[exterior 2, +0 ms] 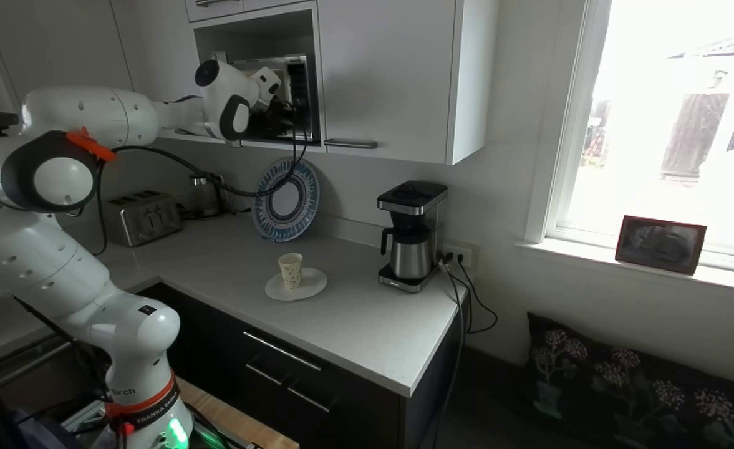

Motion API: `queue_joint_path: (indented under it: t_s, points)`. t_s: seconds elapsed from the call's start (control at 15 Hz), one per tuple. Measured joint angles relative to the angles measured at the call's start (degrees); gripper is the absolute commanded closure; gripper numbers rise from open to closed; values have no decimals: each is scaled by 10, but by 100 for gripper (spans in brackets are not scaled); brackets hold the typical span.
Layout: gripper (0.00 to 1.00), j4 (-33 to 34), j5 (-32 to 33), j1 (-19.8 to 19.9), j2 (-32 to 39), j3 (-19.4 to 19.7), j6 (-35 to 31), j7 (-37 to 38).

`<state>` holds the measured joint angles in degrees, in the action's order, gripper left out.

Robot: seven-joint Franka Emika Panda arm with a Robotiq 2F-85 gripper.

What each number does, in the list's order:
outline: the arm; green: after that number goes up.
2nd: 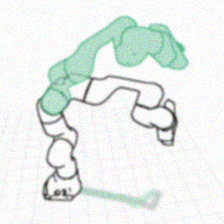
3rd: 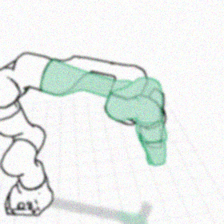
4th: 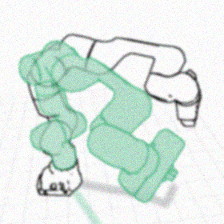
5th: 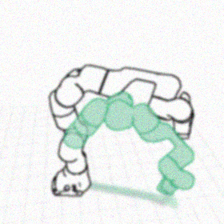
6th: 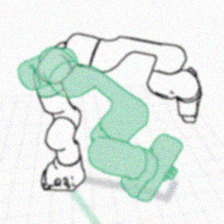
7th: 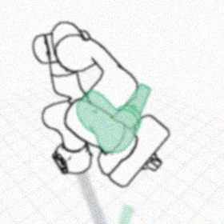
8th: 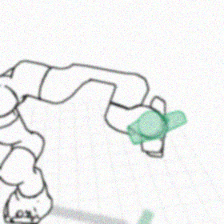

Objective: Open the microwave fully

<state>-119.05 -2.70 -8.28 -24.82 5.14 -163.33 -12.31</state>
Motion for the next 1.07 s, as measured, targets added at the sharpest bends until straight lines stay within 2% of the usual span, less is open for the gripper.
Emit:
queue_joint_path:
  t_s: [0.73, 0.8, 0.93, 1.07]
  points:
    - [100, 21, 8, 25, -5, -7, 35, 2]
    - [74, 25, 8, 28, -7, -7, 43, 1]
    - [67, 34, 8, 32, -12, -7, 69, 0]
    - [51, 42, 8, 36, -19, -7, 100, 0]
